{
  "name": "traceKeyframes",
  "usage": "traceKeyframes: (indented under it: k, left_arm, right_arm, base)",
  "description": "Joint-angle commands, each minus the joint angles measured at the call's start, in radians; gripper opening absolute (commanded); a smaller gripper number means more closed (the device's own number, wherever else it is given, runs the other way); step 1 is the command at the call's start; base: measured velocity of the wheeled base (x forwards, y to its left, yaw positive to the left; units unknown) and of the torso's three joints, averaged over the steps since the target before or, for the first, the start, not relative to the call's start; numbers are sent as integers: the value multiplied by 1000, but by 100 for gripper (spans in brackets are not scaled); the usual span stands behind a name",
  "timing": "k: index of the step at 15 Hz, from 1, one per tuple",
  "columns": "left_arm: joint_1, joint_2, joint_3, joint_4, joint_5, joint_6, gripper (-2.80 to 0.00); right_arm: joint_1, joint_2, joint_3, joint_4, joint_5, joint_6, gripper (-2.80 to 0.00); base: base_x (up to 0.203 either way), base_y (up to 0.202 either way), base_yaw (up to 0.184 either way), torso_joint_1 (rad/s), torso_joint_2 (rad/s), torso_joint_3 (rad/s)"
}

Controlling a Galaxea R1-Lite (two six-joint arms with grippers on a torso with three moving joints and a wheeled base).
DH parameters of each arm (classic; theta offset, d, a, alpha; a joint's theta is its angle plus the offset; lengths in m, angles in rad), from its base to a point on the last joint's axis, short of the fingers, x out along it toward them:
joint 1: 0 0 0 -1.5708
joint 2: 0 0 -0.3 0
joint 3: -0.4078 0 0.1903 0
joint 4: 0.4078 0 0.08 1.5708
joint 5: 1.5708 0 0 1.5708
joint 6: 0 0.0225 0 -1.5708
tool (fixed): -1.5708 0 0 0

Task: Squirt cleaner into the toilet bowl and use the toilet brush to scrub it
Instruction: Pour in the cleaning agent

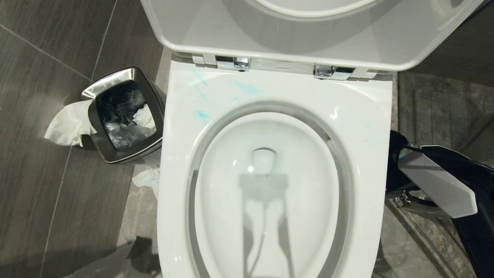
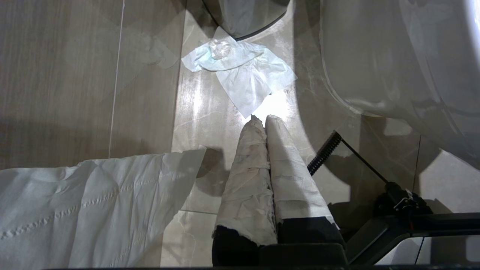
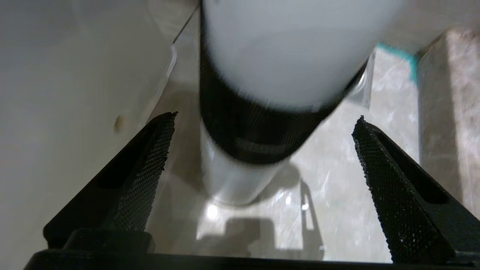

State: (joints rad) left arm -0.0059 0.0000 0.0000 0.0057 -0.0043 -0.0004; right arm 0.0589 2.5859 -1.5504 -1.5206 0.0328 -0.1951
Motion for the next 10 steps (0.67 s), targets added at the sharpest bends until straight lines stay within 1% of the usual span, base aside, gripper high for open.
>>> traceKeyframes:
  k: [1,6,8,10]
  left_arm:
    - [0,2,2,0,0,0,-280]
    - [0,2,2,0,0,0,-280]
    - [-2,2,2,0,0,0,-280]
    - [0,2,2,0,0,0,-280]
  right_arm:
    - [-4,40,-73,-9,2,-9,0]
    - [-4,67,-146,-9,31,-12,0]
    - [-4,84,-183,-9,81,-15,0]
    - [-2,109,-244,-9,113,-19,0]
  base:
    - [0,0,0,0,0,0]
    - [0,0,0,0,0,0]
    - [0,0,0,0,0,0]
    - [0,0,0,0,0,0]
